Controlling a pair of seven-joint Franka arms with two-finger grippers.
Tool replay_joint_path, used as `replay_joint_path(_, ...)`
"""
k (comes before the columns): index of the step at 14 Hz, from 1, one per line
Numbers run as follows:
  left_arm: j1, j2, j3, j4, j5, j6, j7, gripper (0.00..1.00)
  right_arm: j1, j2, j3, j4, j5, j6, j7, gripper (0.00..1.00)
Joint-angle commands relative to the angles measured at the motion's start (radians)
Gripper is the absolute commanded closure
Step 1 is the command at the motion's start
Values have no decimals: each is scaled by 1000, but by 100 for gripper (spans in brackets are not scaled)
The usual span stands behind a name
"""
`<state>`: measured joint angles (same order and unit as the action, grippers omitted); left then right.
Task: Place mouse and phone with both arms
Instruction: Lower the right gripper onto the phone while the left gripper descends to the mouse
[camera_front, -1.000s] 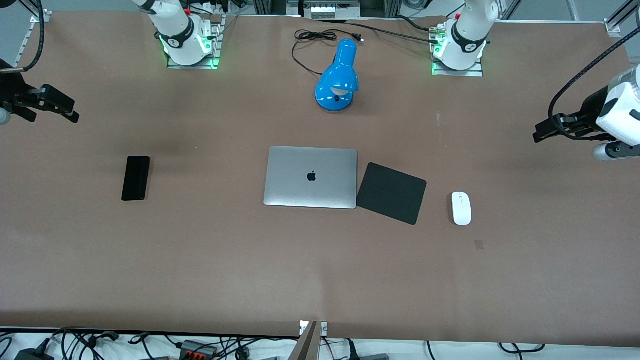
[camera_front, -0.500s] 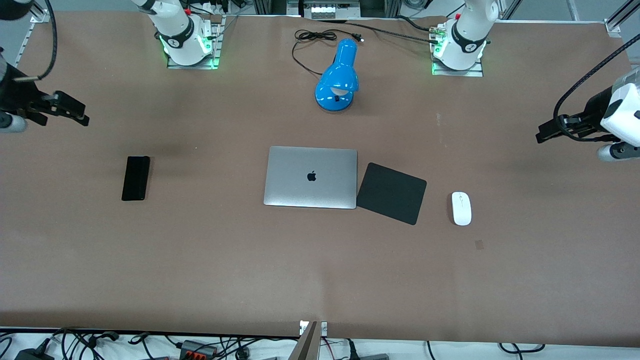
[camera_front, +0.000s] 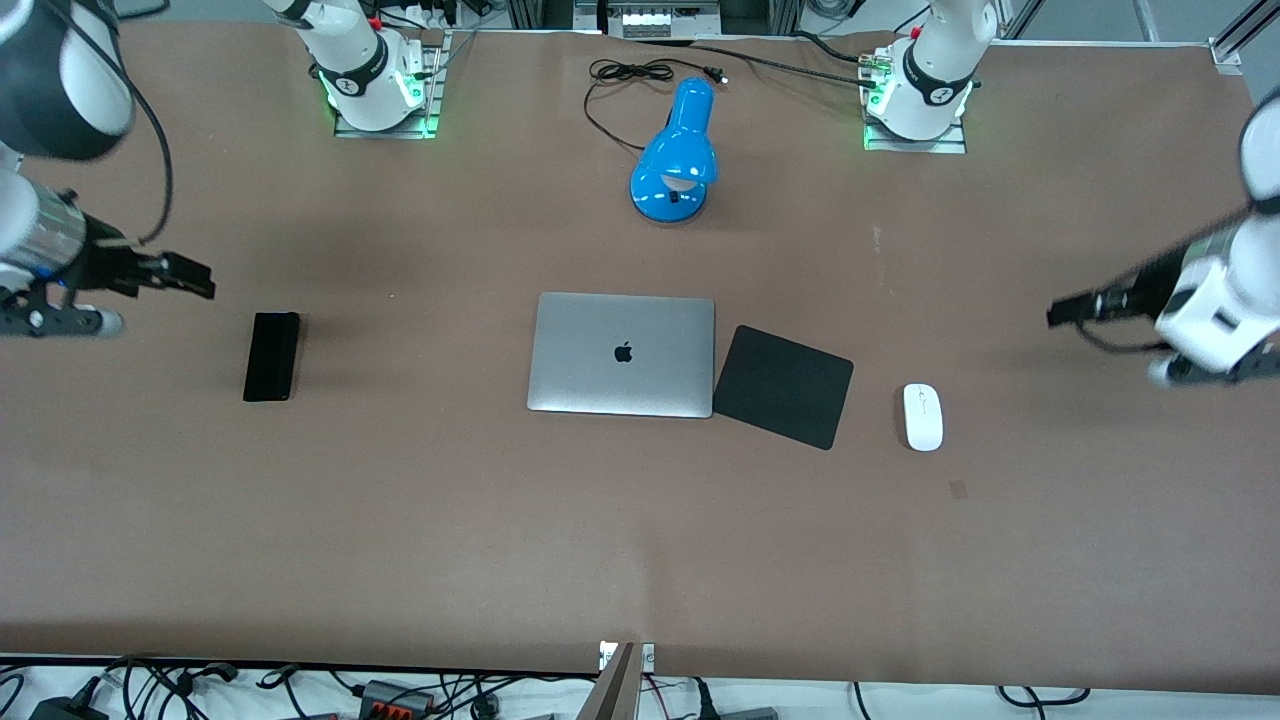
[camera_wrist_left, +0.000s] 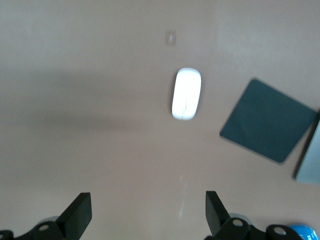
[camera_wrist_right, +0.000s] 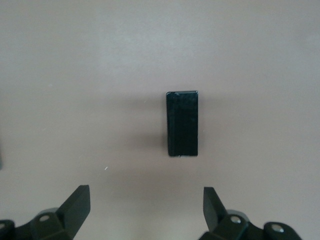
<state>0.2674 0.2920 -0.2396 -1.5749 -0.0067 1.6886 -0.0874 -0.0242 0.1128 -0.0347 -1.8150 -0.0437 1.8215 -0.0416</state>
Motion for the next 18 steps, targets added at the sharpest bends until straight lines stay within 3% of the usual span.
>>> replay_joint_path(1, -10, 122, -18, 27, 16, 130, 29, 0, -20, 53, -1, -76, -22, 123, 8, 0)
replay_joint_path(5, -62, 246, -15, 20, 21, 258, 29, 0, -51, 217, -2, -90, -22, 266, 6, 0)
replay_joint_path(7, -96, 309, -10, 12, 130, 333, 26, 0, -66, 289, -1, -90, -24, 335, 6, 0)
replay_joint_path(11, -109, 360, -13, -13, 168, 353, 15, 0, -72, 395, -1, -92, -21, 415, 8, 0)
replay_joint_path(13, -114, 372, -13, -58, 174, 437, 15, 0, -86, 407, -1, -92, -22, 417, 5, 0)
replay_joint_path(18, -117, 387, -15, -77, 175, 457, 12, 0, -106, 461, -2, -98, -22, 424, -1, 0)
